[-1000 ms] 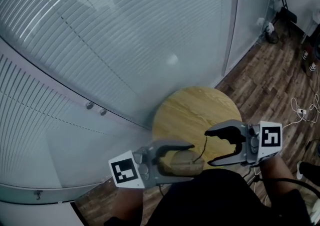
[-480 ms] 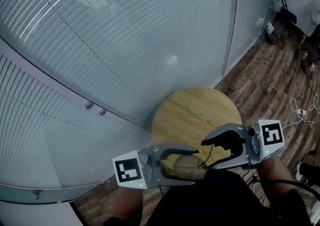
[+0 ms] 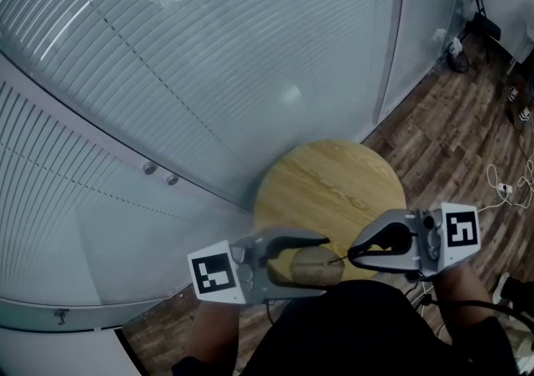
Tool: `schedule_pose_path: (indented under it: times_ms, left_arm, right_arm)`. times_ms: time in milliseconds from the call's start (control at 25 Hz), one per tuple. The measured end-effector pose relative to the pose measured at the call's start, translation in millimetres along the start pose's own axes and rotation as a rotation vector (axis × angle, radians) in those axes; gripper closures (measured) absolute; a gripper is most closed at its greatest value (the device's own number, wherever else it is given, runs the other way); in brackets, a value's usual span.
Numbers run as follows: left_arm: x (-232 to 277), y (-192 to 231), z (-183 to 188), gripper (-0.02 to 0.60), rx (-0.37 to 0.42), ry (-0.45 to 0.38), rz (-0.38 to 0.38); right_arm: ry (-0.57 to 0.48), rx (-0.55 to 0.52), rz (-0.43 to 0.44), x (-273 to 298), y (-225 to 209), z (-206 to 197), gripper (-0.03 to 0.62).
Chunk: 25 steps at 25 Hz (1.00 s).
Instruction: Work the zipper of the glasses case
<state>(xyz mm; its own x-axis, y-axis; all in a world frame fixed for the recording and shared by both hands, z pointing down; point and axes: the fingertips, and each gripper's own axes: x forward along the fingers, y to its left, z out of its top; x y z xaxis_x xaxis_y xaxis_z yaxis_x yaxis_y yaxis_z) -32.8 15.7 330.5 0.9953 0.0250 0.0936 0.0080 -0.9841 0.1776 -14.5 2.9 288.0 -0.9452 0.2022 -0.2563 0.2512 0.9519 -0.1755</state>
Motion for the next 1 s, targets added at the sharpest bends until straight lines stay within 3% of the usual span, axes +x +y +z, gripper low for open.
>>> schedule_pose_path:
  times_ms: [200, 360, 760, 1000]
  left_arm:
    - [-14, 33, -3, 0.270, -0.036, -0.048, 0.123]
    - [-18, 42, 1, 0.273, -0.135, -0.184, 0.108]
    - [-35, 40, 16, 0.284, -0.337, -0.561, -0.018]
    - [-50, 51, 28, 0.285, -0.408, -0.698, -0.023]
  right_arm:
    - [0.050, -0.110, -0.146, 8, -19, 1, 0.580]
    - [0.069, -0.183, -0.257, 9, -25, 8, 0.582]
    - [-0.005, -0.158, -0.212, 6, -25, 17, 0.583]
    - [0.011, -0.181, -0.217, 11, -22, 15, 0.583]
